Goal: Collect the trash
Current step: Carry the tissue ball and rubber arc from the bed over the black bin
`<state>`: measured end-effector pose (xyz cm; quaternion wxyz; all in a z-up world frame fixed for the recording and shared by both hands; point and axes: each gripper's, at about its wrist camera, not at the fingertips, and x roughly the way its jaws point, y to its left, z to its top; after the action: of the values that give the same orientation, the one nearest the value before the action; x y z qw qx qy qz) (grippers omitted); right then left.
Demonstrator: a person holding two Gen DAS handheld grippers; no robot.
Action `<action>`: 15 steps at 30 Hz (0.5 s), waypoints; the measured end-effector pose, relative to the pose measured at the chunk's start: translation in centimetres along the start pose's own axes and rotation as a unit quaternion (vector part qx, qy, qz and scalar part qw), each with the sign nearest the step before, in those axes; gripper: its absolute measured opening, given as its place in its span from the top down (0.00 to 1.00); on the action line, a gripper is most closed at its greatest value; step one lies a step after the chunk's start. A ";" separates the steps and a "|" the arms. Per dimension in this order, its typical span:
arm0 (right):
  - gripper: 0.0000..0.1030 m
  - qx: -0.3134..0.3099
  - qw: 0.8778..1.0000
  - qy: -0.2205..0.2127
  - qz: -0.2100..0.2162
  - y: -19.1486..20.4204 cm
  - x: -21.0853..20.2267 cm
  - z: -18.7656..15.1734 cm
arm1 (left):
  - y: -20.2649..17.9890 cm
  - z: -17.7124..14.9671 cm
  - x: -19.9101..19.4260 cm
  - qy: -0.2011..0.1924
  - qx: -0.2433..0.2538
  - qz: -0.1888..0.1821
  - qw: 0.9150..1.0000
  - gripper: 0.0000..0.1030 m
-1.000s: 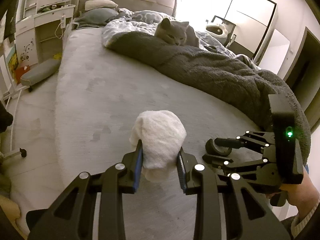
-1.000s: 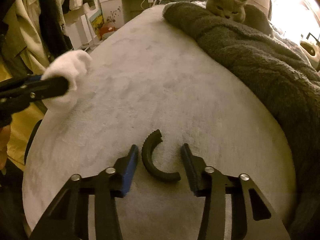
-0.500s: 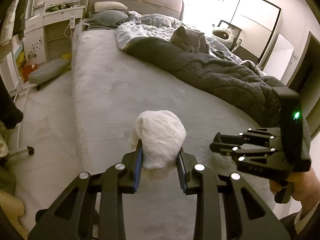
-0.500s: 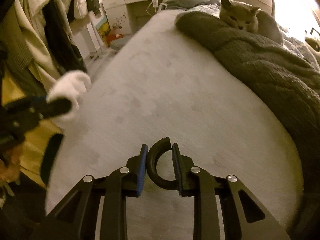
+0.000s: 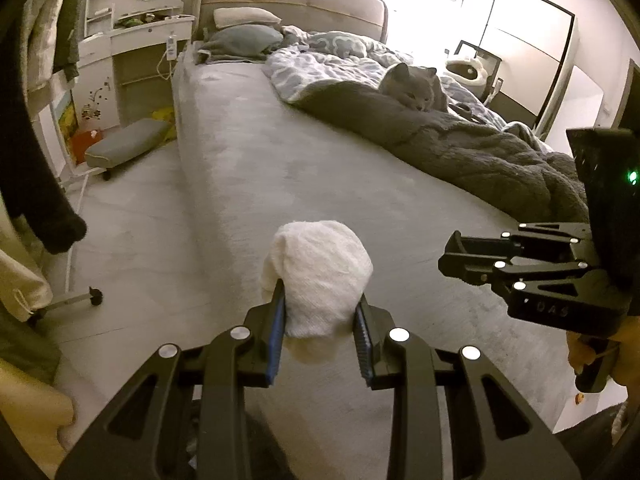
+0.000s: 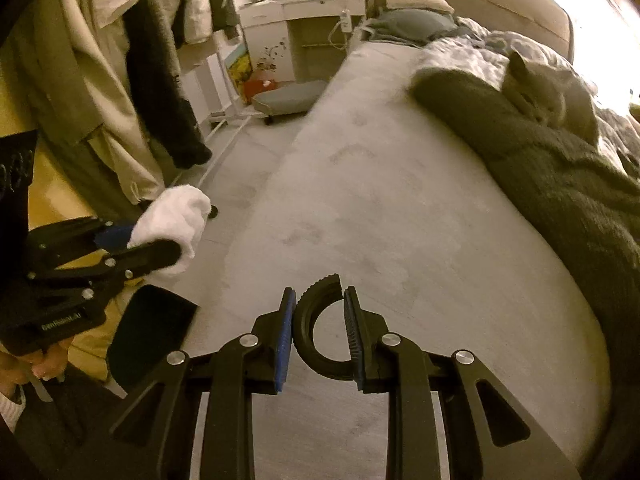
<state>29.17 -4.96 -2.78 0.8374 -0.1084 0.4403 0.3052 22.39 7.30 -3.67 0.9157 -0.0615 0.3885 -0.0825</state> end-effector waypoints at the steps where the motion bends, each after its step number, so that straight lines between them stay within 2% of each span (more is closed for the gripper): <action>1: 0.76 -0.002 1.000 -0.001 0.001 0.5 -0.1 0.2 | 0.4 -0.1 -0.3 0.000 0.000 0.003 1.000 0.68; 7: 0.76 -0.012 1.000 -0.004 0.009 3.8 0.3 1.2 | 2.8 -1.6 -2.0 0.003 -0.013 0.019 1.000 0.68; 15: 0.76 -0.003 1.000 0.000 0.017 7.6 1.5 0.9 | 7.0 -5.1 -1.8 0.038 -0.048 0.047 0.997 0.68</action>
<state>25.81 2.09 -2.78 0.8317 -0.1030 0.4414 0.3208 18.19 14.23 -7.15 0.8991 -0.0837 0.4292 -0.0229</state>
